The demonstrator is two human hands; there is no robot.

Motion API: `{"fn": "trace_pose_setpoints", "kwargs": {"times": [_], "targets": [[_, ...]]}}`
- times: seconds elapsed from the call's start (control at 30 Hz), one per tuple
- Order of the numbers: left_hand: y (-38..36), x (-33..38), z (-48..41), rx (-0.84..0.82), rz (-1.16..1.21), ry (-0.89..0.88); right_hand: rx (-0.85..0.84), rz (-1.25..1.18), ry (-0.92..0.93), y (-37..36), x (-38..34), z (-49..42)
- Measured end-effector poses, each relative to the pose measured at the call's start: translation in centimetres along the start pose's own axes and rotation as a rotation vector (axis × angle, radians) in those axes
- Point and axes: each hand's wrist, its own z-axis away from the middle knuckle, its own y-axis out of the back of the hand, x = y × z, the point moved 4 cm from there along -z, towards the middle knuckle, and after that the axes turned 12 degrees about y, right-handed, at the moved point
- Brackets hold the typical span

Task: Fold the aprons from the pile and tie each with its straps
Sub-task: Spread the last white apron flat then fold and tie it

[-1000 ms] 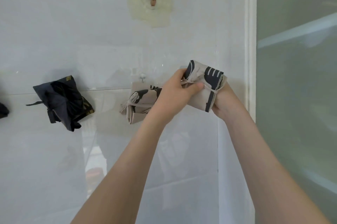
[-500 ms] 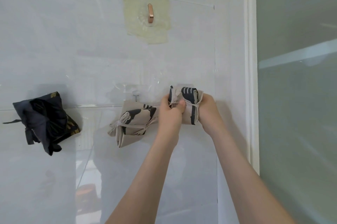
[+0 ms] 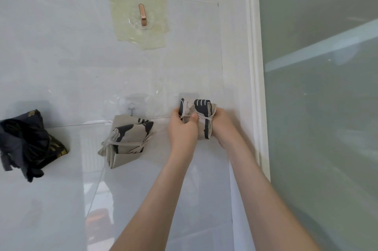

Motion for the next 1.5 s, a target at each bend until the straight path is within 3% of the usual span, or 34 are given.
{"fn": "trace_pose_setpoints", "kwargs": {"times": [0.17,0.4,0.63,0.77,0.83,1.1,1.2,1.3,1.5], "targets": [[0.8,-0.6,2.2,0.125,-0.096,-0.127,0.047,-0.141,-0.033,-0.5,2.6,1.9],[0.4,-3.5,4.0,0.227,-0.361,-0.364,0.459,-0.238,-0.068,-0.9,6.4,6.7],[1.9,-5.8,7.1,0.281,-0.552,-0.791,0.396,-0.171,-0.137,-3.1,7.4,10.2],[6.2,-8.2,9.7,0.162,-0.746,-1.015,0.286,-0.052,-0.152,-4.5,7.4,14.5],[9.9,-9.9,10.9,0.117,-0.761,-0.921,0.233,0.006,-0.143,-6.0,7.9,17.4],[28.3,-17.2,16.0,0.014,-0.973,-0.216,-0.115,0.117,-0.16,-18.3,10.3,27.5],[38.6,-18.7,19.0,0.005,-1.109,-0.03,-0.367,0.13,-0.146,-26.3,10.3,31.7],[48.2,-19.2,20.9,0.097,-1.161,0.202,-0.57,0.14,-0.152,-34.1,10.5,35.5],[67.8,-19.0,25.1,0.165,-1.353,0.544,-0.85,0.092,-0.423,-53.7,11.3,44.5]]}}
